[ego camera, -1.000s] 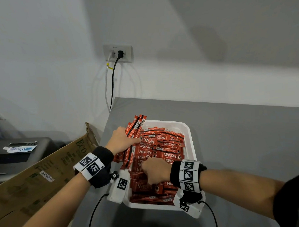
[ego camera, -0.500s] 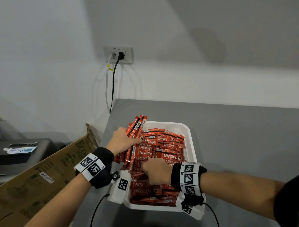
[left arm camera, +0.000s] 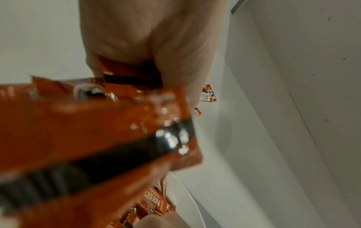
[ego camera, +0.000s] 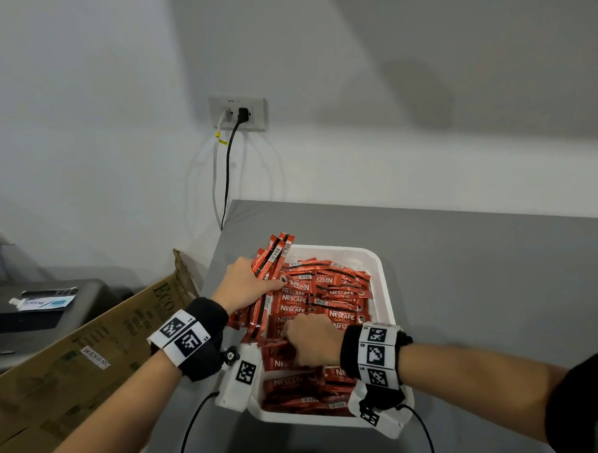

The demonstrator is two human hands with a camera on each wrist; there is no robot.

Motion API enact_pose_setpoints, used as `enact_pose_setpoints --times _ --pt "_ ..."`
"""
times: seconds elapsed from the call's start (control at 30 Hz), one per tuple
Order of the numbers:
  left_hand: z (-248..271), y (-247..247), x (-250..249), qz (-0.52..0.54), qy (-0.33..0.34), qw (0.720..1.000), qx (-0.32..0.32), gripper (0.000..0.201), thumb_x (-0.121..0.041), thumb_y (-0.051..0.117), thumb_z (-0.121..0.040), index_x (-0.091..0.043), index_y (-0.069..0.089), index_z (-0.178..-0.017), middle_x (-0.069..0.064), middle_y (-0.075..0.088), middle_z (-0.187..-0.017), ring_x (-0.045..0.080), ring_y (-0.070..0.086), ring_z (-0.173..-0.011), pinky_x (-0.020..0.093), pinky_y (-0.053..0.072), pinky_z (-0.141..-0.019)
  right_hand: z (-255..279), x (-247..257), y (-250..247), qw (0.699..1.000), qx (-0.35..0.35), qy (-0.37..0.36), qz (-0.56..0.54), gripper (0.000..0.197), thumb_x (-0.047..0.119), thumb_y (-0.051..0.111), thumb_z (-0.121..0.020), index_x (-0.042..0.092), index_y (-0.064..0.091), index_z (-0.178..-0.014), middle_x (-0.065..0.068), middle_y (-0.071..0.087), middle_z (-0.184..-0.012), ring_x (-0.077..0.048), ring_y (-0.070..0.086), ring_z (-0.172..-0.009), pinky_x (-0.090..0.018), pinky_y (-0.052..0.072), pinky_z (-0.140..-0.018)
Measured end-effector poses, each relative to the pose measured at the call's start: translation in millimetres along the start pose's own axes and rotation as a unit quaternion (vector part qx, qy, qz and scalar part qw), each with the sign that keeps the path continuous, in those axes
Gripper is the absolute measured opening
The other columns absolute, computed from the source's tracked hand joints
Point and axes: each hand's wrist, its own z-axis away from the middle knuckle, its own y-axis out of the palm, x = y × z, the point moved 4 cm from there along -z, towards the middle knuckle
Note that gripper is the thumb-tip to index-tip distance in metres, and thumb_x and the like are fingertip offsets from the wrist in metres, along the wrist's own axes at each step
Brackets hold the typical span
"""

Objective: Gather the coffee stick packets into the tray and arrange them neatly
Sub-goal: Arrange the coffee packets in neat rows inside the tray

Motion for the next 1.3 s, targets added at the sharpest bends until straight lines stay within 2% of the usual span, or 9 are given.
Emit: enact_pose_setpoints --times 0.2,0.33,0.5,0.63,0.73,0.8,1.0,1.2,1.3 --pt "0.1 -0.1 -1.9 -0.006 0.01 1.0 -0.003 0.016 -0.022 0.071 -0.081 -0.019 0.056 -0.085 -0.007 0.063 -0.075 0.003 0.061 -0.063 0.011 0.044 -0.056 -2.7 -1.4 -1.7 1.0 0.003 0.0 -0.009 0.033 0.021 0.062 -0.086 0.006 0.057 -0.115 -0.011 0.066 -0.101 -0.025 0.056 -0.079 -0.03 0.042 -0.064" --pt "0.1 -0.2 -2.3 -0.004 0.005 1.0 -0.003 0.016 -0.021 0.07 -0.081 -0.019 0.055 -0.084 -0.006 0.063 -0.075 0.003 0.061 -0.063 0.011 0.044 -0.055 -3.2 -1.2 -2.0 1.0 0.01 0.002 -0.013 0.041 0.025 0.063 -0.086 0.007 0.053 -0.121 -0.012 0.064 -0.102 -0.026 0.056 -0.081 -0.031 0.041 -0.065" --pt "-0.3 0.8 -1.6 -0.01 0.011 1.0 -0.004 0.017 -0.022 0.07 -0.081 -0.018 0.055 -0.087 -0.007 0.062 -0.075 0.003 0.06 -0.064 0.012 0.043 -0.057 -0.3 -1.4 -5.8 1.0 0.005 0.006 -0.018 0.034 0.024 0.065 -0.083 0.005 0.058 -0.11 -0.011 0.065 -0.094 -0.025 0.056 -0.076 -0.031 0.047 -0.064" --pt "-2.1 0.7 0.5 -0.023 0.016 1.0 -0.01 0.017 -0.021 0.072 -0.079 -0.019 0.056 -0.081 -0.008 0.061 -0.071 0.002 0.058 -0.06 0.011 0.042 -0.056 6.1 1.0 -10.9 1.0 -0.009 -0.004 0.004 0.018 0.017 0.065 -0.082 0.005 0.058 -0.093 -0.004 0.052 -0.074 -0.023 0.052 -0.069 -0.029 0.042 -0.053" --pt "-3.0 0.3 3.3 -0.016 0.008 1.0 -0.012 0.019 -0.022 0.073 -0.079 -0.014 0.058 -0.088 -0.006 0.062 -0.075 0.004 0.06 -0.063 0.014 0.044 -0.058 13.9 6.2 -9.9 0.998 -0.026 -0.038 0.048 0.008 0.009 0.06 -0.082 0.008 0.052 -0.083 -0.005 0.057 -0.078 -0.024 0.055 -0.069 -0.032 0.045 -0.056" --pt "-2.4 0.8 4.4 -0.015 0.004 1.0 -0.009 0.022 -0.022 0.072 -0.079 -0.011 0.06 -0.094 -0.006 0.064 -0.077 0.005 0.061 -0.065 0.014 0.045 -0.059 18.1 9.1 -4.7 0.998 -0.011 -0.045 0.048 0.009 0.01 0.061 -0.082 0.006 0.056 -0.088 -0.007 0.062 -0.084 -0.025 0.059 -0.072 -0.034 0.05 -0.062" --pt "-1.8 1.2 1.6 -0.007 0.002 1.0 -0.003 0.026 -0.021 0.071 -0.08 -0.01 0.059 -0.1 -0.002 0.066 -0.083 0.007 0.064 -0.068 0.015 0.047 -0.061 18.2 8.8 6.4 0.999 0.008 -0.031 0.008 0.026 0.013 0.062 -0.084 0.009 0.058 -0.11 -0.007 0.06 -0.089 -0.023 0.053 -0.077 -0.036 0.046 -0.079" --pt "-2.8 0.3 2.1 -0.006 -0.002 1.0 0.0 0.026 -0.022 0.071 -0.081 -0.011 0.059 -0.101 -0.004 0.064 -0.081 0.005 0.063 -0.067 0.014 0.047 -0.06 12.2 7.7 3.6 0.999 0.041 -0.029 -0.013 0.021 0.01 0.065 -0.081 0.004 0.06 -0.1 -0.006 0.054 -0.082 -0.022 0.052 -0.072 -0.031 0.044 -0.062" --pt "-2.2 1.2 1.9 -0.007 -0.002 1.0 0.0 0.024 -0.022 0.071 -0.081 -0.012 0.058 -0.099 -0.004 0.063 -0.08 0.006 0.062 -0.067 0.015 0.047 -0.06 9.7 7.1 4.4 0.998 0.047 -0.029 -0.026 0.02 0.011 0.065 -0.081 0.003 0.059 -0.099 -0.006 0.054 -0.083 -0.021 0.052 -0.074 -0.031 0.044 -0.063"
